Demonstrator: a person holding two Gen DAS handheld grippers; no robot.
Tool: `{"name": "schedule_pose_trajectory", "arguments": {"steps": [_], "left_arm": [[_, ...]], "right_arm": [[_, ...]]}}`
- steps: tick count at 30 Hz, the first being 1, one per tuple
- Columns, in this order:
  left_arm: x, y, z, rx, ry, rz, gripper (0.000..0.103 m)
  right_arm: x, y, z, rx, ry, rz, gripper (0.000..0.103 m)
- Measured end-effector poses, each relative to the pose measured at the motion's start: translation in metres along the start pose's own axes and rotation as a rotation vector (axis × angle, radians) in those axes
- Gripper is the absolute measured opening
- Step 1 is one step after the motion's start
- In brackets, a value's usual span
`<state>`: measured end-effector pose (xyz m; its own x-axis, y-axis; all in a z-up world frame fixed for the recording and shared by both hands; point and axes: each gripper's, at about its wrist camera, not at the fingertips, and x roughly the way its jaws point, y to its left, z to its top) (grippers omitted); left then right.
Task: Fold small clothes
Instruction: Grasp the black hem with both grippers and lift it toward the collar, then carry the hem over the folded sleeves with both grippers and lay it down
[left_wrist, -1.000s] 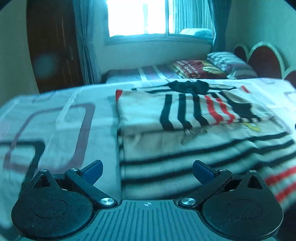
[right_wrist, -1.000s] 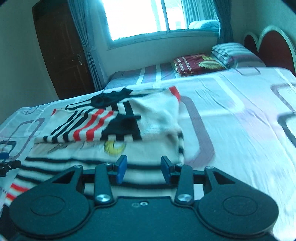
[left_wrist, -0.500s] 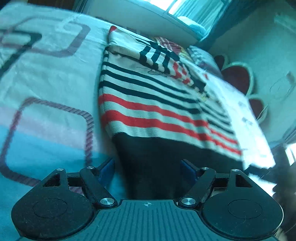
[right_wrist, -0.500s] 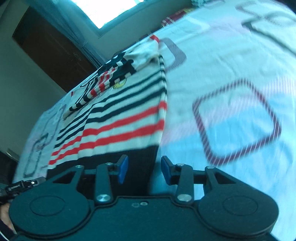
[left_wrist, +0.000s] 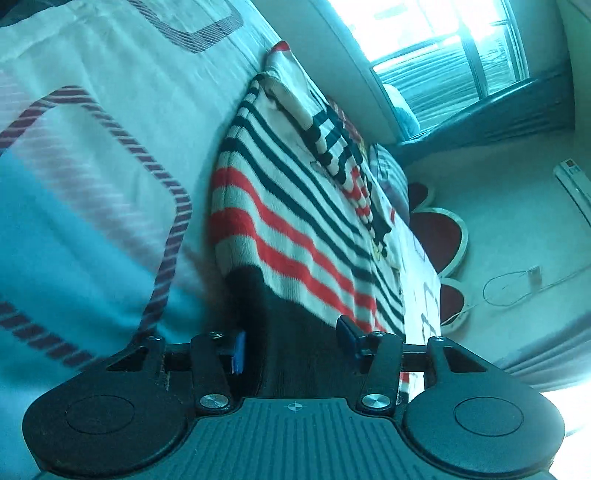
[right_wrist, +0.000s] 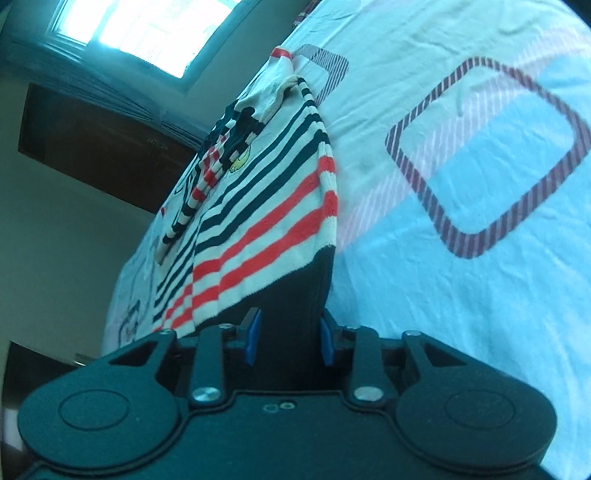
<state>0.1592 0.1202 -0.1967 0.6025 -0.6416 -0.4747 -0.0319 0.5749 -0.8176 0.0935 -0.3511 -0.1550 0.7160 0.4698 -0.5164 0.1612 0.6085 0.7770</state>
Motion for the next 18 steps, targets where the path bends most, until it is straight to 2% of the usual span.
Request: {"name": "schedule_pose_trajectory", "arguments": {"steps": [6, 9, 12, 14, 15, 18], "left_arm": [[0.011, -0.002, 0.007, 0.023, -0.006, -0.027, 0.05], [0.011, -0.007, 0.002, 0.089, 0.001, 0.051, 0.013], [0.006, -0.005, -0.002, 0.116, -0.02, 0.078, 0.01], [0.003, -0.01, -0.003, 0.136, -0.041, 0.092, 0.008], [0.0, -0.014, -0.003, 0.149, -0.059, 0.095, 0.008], [-0.016, -0.023, -0.003, 0.162, -0.129, 0.056, 0.007]], "right_arm": [[0.013, 0.004, 0.005, -0.032, 0.019, 0.005, 0.026], [0.014, 0.005, 0.006, -0.051, 0.023, -0.002, 0.023], [0.014, 0.009, 0.005, -0.108, 0.027, -0.035, 0.019], [0.014, 0.017, 0.005, -0.177, 0.022, -0.089, 0.005], [0.012, 0.022, 0.004, -0.219, 0.008, -0.107, 0.006], [-0.007, 0.041, 0.003, -0.304, -0.064, -0.084, 0.005]]}}
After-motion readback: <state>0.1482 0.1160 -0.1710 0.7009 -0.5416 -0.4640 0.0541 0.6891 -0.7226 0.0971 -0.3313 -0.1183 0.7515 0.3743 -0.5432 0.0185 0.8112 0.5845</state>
